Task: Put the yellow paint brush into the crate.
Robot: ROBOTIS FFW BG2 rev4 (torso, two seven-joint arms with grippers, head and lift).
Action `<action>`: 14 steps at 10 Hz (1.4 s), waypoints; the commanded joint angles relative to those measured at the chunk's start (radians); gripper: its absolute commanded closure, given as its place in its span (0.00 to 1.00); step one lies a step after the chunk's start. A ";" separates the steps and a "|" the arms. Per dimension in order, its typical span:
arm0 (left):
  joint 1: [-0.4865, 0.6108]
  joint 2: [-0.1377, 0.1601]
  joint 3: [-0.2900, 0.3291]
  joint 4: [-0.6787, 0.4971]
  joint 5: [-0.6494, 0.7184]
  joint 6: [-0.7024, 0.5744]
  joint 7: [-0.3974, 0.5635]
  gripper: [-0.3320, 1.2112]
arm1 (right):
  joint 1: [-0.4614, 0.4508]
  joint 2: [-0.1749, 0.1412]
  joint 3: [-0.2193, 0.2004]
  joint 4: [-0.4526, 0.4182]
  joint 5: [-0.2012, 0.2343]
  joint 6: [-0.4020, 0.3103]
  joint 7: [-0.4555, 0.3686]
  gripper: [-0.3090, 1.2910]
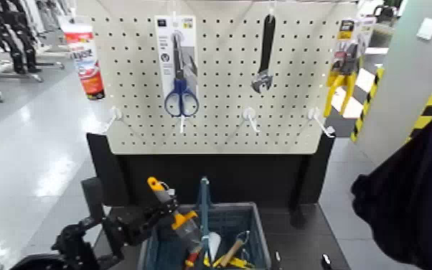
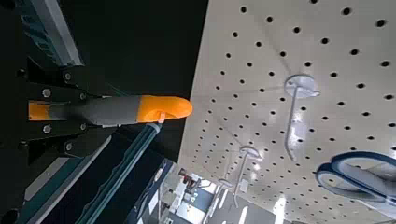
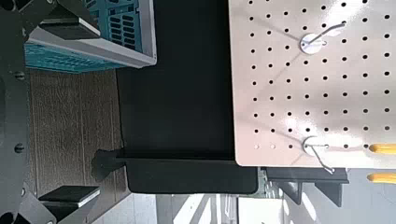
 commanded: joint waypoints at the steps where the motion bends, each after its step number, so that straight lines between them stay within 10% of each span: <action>1: -0.031 -0.008 -0.068 0.088 0.041 -0.015 -0.008 0.98 | 0.000 0.002 0.000 0.003 -0.004 -0.004 0.000 0.27; 6: -0.072 -0.016 -0.163 0.160 0.078 -0.031 -0.003 0.90 | 0.002 0.005 -0.002 0.008 -0.011 -0.010 0.000 0.27; 11: -0.060 -0.011 -0.144 0.119 0.089 -0.041 -0.014 0.26 | 0.003 0.003 -0.002 0.008 -0.014 -0.009 0.000 0.27; 14: -0.020 -0.005 -0.074 0.010 0.029 -0.038 0.017 0.27 | 0.003 0.003 -0.002 0.006 -0.014 -0.007 0.000 0.27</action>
